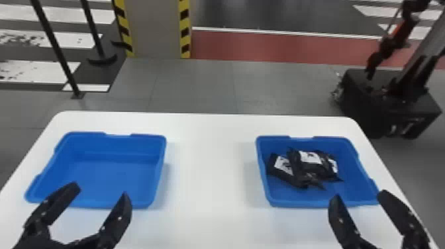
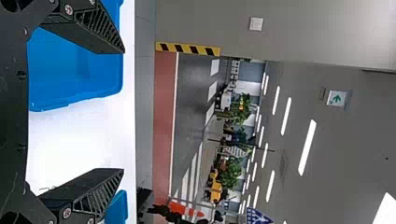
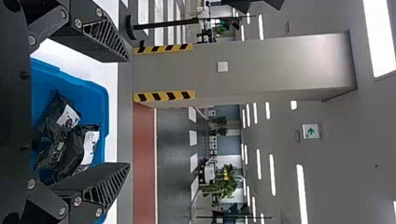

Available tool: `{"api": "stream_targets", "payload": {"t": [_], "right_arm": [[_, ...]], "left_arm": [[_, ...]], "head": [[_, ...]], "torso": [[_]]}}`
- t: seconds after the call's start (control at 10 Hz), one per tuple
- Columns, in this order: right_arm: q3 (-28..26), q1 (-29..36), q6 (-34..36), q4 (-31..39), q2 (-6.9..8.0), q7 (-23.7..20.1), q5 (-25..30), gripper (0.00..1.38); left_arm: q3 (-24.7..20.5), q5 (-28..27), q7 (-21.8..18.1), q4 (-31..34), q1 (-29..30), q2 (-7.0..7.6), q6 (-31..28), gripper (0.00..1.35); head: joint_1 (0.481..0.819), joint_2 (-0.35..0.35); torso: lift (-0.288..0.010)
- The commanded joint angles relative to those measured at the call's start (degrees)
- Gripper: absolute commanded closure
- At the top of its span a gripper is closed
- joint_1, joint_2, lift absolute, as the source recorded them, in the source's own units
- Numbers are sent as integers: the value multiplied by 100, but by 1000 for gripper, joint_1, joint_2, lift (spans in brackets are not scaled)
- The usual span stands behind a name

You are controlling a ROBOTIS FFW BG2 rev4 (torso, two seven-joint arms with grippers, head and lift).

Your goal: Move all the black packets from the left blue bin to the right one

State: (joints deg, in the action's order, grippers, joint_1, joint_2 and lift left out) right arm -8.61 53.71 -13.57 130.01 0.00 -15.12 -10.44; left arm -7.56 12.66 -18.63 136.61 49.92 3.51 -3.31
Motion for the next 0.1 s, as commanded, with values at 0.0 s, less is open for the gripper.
{"api": "stream_targets", "payload": {"t": [0.0], "right_arm": [[0,0,7,0,5,0,-2,242]], "left_arm": [[9,0,0,0,0,0,8,125]], "head": [[695,-68]], "torso": [[-110]]}}
